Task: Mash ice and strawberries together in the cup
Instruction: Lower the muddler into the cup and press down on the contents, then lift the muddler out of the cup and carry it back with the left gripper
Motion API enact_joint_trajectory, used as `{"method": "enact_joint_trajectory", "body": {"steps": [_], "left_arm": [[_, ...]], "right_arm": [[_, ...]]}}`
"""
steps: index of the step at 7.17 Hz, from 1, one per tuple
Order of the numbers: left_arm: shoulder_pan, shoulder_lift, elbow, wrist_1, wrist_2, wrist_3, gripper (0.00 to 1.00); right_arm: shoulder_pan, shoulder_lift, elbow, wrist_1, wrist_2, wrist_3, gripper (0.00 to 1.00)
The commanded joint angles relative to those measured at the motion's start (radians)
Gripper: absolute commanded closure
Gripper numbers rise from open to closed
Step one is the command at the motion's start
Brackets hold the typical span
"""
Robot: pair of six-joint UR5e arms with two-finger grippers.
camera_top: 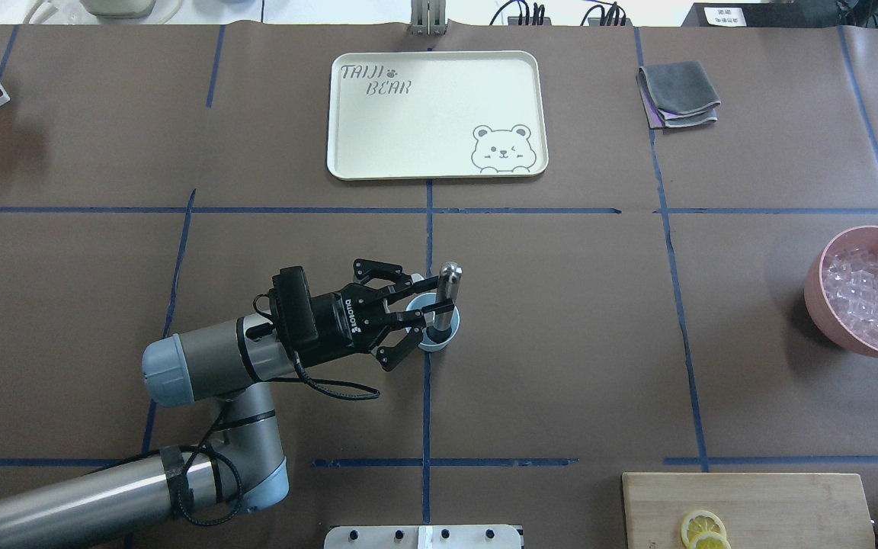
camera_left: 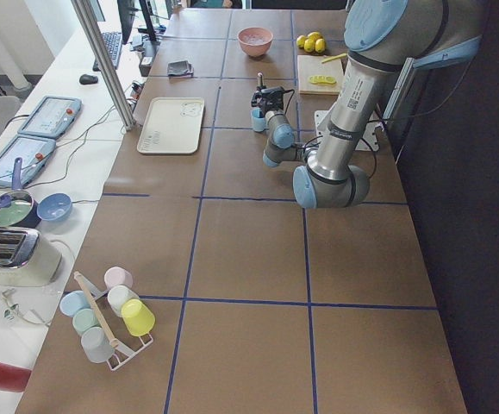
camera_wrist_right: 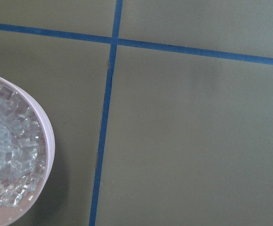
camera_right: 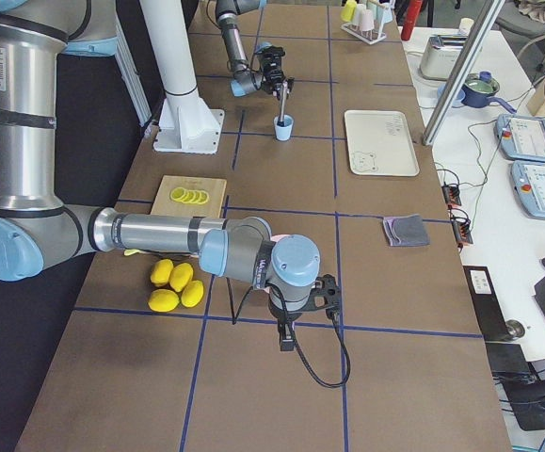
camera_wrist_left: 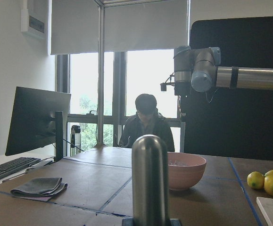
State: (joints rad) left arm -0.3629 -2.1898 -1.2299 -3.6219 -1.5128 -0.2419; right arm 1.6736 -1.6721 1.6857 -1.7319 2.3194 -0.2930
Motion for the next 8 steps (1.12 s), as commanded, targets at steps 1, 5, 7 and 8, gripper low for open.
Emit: {"method": "enact_joint_trajectory", "body": {"steps": [1,5,7,8], "left_arm": [[-0.065,-0.004,-0.020,0.009,-0.006,-0.014,0.99],[-0.103,0.048,-0.279,0.335,-0.044,-0.040,1.00],[-0.106,0.090,-0.540,0.771,-0.044,-0.051,1.00],[-0.106,0.096,-0.683,1.063,-0.044,-0.112,1.00]], "right_arm": [[0.000,0.000,0.002,0.000,0.002,0.000,0.00],[0.000,-0.002,0.006,0.000,0.000,0.000,0.00],[0.000,-0.002,0.006,0.000,0.000,0.002,0.00],[0.000,-0.002,0.008,0.000,0.002,0.002,0.00]]}}
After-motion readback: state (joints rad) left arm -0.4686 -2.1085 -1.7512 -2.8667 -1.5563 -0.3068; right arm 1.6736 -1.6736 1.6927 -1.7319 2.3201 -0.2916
